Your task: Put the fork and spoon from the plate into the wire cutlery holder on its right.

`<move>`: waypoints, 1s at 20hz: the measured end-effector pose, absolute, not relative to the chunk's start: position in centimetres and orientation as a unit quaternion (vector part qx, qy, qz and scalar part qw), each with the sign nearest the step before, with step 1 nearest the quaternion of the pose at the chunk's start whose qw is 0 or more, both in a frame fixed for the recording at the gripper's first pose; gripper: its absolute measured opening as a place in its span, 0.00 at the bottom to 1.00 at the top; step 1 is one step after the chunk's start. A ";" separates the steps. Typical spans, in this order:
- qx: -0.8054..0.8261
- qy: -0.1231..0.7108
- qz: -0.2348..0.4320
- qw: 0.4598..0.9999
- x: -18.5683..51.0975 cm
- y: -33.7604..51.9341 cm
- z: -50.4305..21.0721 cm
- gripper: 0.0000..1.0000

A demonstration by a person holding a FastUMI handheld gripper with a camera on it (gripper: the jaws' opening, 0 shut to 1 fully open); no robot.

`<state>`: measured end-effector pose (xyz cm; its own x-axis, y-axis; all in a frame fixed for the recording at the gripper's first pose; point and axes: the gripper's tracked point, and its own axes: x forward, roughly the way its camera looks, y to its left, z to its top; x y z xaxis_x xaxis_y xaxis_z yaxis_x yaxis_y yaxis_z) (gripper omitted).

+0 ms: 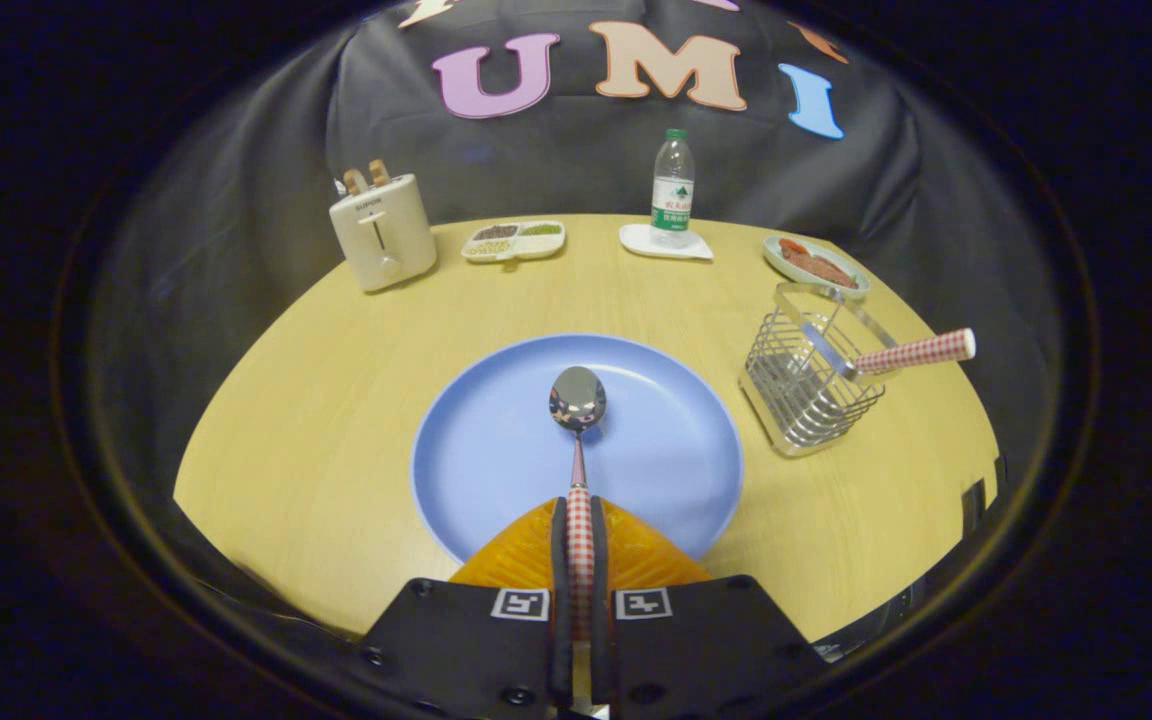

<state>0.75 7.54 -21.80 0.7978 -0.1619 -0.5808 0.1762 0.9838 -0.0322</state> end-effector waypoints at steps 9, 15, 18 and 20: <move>0.022 0.289 -0.105 0.951 0.4 2.3 -12.3 0.10; 0.022 0.289 -0.141 0.947 0.1 -3.9 -7.9 0.10; 0.022 0.320 -0.145 0.936 0.2 -6.7 -7.3 0.10; 0.018 0.351 -0.139 0.926 0.3 -8.2 -7.5 0.10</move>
